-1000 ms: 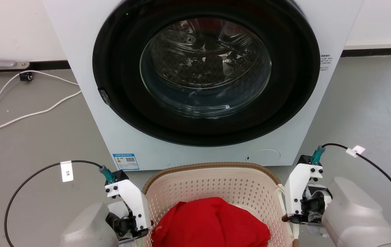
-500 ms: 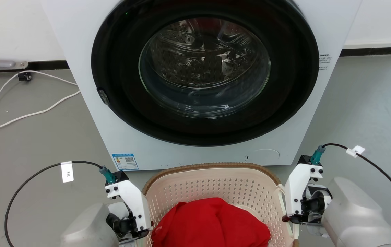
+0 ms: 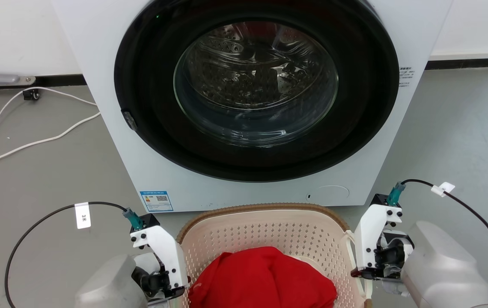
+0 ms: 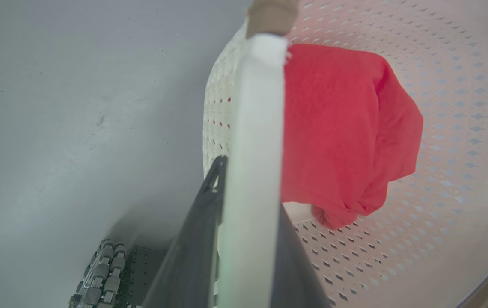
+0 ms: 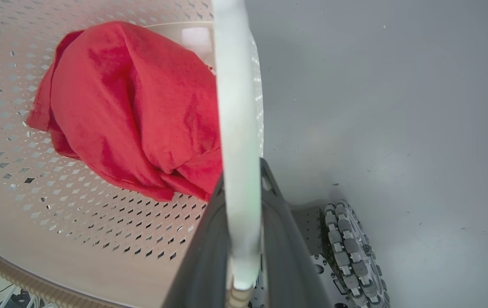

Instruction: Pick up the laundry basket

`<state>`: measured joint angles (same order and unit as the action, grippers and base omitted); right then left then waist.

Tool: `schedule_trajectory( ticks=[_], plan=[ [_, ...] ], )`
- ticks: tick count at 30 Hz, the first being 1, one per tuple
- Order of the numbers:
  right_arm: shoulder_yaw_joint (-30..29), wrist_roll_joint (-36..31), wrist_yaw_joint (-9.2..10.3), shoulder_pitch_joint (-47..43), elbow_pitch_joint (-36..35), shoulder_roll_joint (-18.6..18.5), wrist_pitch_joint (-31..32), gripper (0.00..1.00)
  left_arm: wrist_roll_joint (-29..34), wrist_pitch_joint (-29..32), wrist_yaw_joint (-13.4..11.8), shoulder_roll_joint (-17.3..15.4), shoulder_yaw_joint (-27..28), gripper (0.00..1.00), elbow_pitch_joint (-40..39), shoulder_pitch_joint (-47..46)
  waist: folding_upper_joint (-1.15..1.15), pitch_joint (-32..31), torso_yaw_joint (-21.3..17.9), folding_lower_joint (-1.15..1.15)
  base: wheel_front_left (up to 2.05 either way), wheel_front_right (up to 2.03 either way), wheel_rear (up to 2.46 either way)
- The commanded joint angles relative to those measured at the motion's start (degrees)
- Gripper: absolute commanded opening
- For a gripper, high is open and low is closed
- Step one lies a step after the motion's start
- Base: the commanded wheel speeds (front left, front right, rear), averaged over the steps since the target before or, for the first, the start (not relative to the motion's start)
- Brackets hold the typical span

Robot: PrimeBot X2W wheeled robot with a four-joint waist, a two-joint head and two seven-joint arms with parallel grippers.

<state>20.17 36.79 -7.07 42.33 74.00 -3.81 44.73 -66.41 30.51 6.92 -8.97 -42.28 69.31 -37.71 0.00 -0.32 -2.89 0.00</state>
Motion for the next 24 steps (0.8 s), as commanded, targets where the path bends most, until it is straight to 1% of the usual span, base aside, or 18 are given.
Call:
schedule_trajectory(
  ticks=[1, 24],
  plan=[
    [0.1, 1.2, -0.77, -0.6, -0.6, 1.7, 0.2, 0.00, -1.1, -0.2, 1.0, 1.8, 0.1, 0.00, -0.9, 0.4, 0.00, 0.0, 0.0, 0.00, 0.00, 0.00, 0.00],
    [2.5, 3.8, -0.78, -0.4, -0.4, 1.8, -0.4, 0.00, -1.6, -0.8, 1.0, 1.7, -1.0, 0.00, -0.5, 0.1, 0.00, 0.0, -0.2, 0.00, 0.00, 0.00, 0.00]
  ],
)
